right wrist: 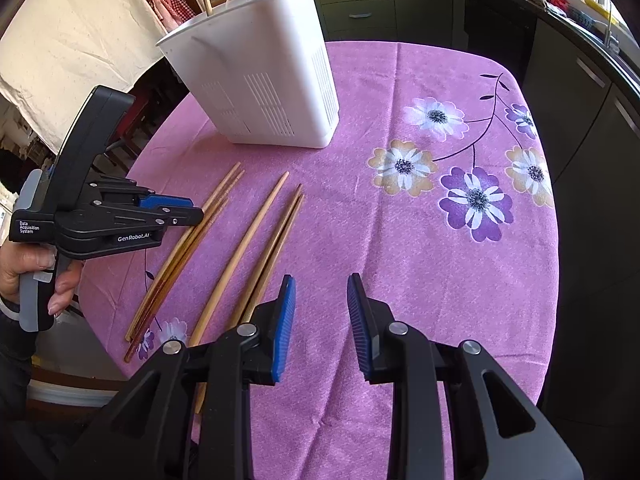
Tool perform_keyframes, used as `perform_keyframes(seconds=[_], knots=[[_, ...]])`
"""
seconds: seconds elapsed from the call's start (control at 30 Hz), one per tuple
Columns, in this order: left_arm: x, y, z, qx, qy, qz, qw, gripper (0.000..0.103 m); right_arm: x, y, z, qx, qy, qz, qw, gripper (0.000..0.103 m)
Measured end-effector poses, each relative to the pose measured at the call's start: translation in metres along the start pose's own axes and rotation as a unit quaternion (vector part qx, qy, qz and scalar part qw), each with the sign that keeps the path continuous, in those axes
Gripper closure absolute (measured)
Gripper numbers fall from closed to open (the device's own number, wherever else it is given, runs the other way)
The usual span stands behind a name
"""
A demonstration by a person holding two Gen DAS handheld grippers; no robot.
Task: Organize utensils
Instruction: 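Grasp another wooden chopstick with the left tool while the right tool grasps another chopstick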
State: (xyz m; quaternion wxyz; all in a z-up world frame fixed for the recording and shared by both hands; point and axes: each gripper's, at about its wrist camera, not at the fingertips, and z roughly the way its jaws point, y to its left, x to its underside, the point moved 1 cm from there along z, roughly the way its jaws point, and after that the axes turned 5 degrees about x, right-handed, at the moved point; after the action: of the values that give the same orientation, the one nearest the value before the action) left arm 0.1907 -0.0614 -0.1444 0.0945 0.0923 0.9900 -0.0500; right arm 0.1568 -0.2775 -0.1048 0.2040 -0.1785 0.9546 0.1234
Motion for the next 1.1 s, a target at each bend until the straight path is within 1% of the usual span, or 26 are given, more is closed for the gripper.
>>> perform_keyframes(seconds=[0.17,0.3,0.4,0.47,0.5,0.53,0.63,0.73,0.83,0.97,1.1], knots=[[-0.002,0.008,0.002,0.002,0.008,-0.011,0.9999,0.088,0.001,0.001,0.000,-0.002,0.002,-0.002,1.000,0.076],[-0.003,0.004,0.004,0.007,0.013,-0.004,0.9999,0.088,0.000,0.003,0.002,-0.001,0.005,-0.003,1.000,0.076],[-0.004,-0.002,0.007,-0.001,0.013,0.005,0.9999,0.089,0.000,0.005,0.003,0.000,0.007,-0.006,1.000,0.076],[-0.005,-0.003,0.008,0.000,0.013,0.004,0.9999,0.089,0.001,0.006,0.004,0.000,0.009,-0.008,1.000,0.076],[-0.006,-0.008,0.010,-0.001,0.013,0.004,0.9999,0.094,0.001,0.006,0.004,0.001,0.011,-0.008,1.000,0.076],[-0.006,-0.007,0.009,-0.002,0.013,0.004,0.9999,0.096,0.001,0.006,0.005,0.002,0.012,-0.008,1.000,0.076],[-0.003,0.008,0.006,-0.002,0.008,-0.008,0.9999,0.097,0.001,0.006,0.006,0.004,0.016,-0.009,1.000,0.076],[-0.001,0.017,-0.009,0.005,-0.019,-0.022,0.9996,0.097,0.000,0.008,0.011,0.002,0.026,-0.011,1.000,0.076],[0.003,0.023,-0.036,0.011,-0.061,-0.026,0.9977,0.097,-0.004,0.012,0.019,-0.001,0.042,-0.012,0.999,0.076],[0.012,0.028,-0.077,0.012,-0.119,-0.025,0.9925,0.097,-0.011,0.017,0.029,0.005,0.058,-0.011,0.998,0.076],[0.027,0.034,-0.112,0.016,-0.158,-0.023,0.9870,0.097,-0.019,0.025,0.040,-0.002,0.074,-0.008,0.997,0.076]])
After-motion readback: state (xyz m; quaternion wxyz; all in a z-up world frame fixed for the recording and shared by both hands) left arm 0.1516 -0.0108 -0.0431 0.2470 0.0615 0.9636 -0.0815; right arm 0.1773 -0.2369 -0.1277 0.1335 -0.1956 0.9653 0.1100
